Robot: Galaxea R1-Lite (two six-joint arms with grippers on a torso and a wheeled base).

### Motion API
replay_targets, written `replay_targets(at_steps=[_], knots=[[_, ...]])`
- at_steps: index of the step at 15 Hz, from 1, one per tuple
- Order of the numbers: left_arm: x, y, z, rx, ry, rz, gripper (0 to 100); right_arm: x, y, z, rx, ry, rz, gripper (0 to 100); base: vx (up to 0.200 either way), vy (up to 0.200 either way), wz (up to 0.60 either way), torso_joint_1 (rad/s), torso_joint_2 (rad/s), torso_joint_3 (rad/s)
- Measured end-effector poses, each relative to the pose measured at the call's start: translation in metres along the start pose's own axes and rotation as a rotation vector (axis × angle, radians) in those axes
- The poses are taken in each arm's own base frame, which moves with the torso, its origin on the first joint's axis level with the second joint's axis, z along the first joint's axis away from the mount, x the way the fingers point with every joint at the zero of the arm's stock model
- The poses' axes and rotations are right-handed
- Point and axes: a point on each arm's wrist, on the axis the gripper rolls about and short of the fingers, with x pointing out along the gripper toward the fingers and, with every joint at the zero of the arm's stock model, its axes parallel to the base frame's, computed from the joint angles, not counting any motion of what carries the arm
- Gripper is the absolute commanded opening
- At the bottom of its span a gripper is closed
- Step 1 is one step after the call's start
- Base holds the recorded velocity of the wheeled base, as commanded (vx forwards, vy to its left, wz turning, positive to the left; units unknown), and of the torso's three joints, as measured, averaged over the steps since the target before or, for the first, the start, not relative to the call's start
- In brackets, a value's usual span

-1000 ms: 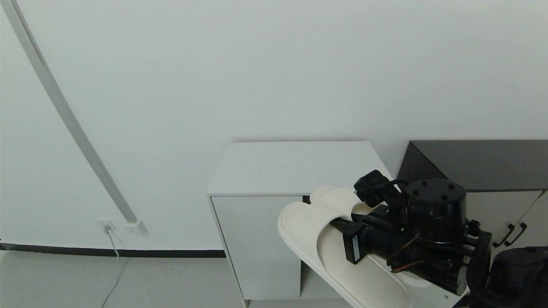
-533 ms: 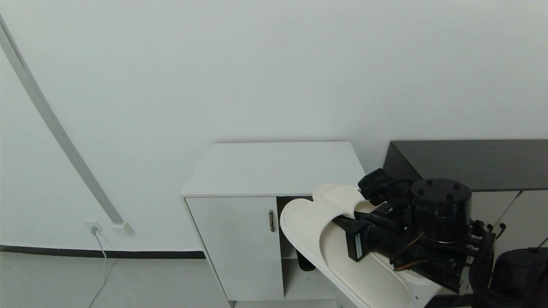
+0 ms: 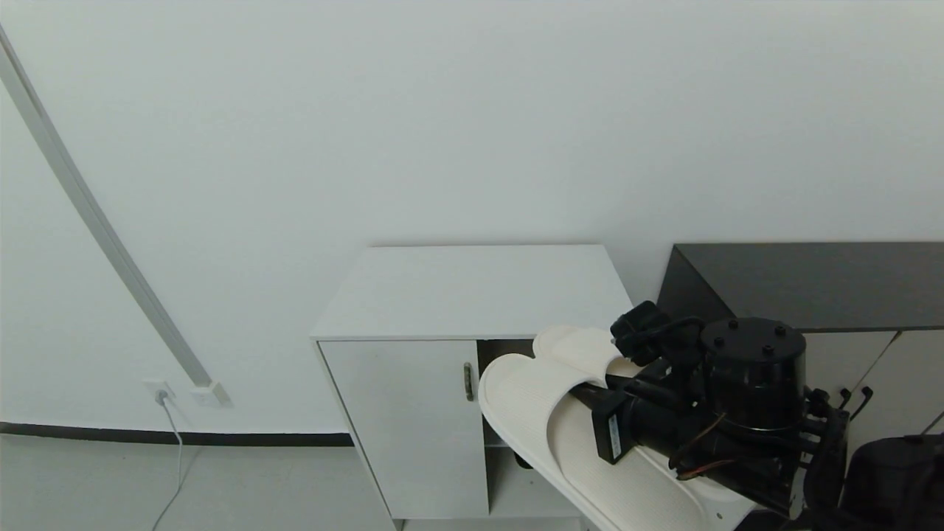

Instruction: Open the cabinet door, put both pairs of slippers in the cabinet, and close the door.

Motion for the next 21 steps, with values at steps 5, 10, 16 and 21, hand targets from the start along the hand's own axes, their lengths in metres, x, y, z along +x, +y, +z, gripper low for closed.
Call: replay_targets(at_steps=[5, 10, 16, 21], knots=[[0.0, 0.0, 0.0, -0.001, 0.0, 0.0, 0, 0.0, 0.0, -0.002, 0.002, 0.008, -0.001, 0, 0.0, 0.0, 0.0, 0.0, 0.0, 0.0], [0.0, 0.0, 0.0, -0.002, -0.001, 0.0, 0, 0.002, 0.0, -0.006, -0.001, 0.021, -0.003, 0, 0.0, 0.0, 0.0, -0.066, 0.13, 0.074], [0.0, 0.0, 0.0, -0.001, 0.0, 0.0, 0, 0.002, 0.0, -0.009, -0.004, 0.032, -0.001, 0, 0.0, 0.0, 0.0, -0.155, 0.34, 0.19], [0.0, 0.0, 0.0, -0.001, 0.0, 0.0, 0, 0.003, 0.0, -0.011, -0.004, 0.043, -0.002, 0, 0.0, 0.0, 0.0, -0.161, 0.37, 0.203]])
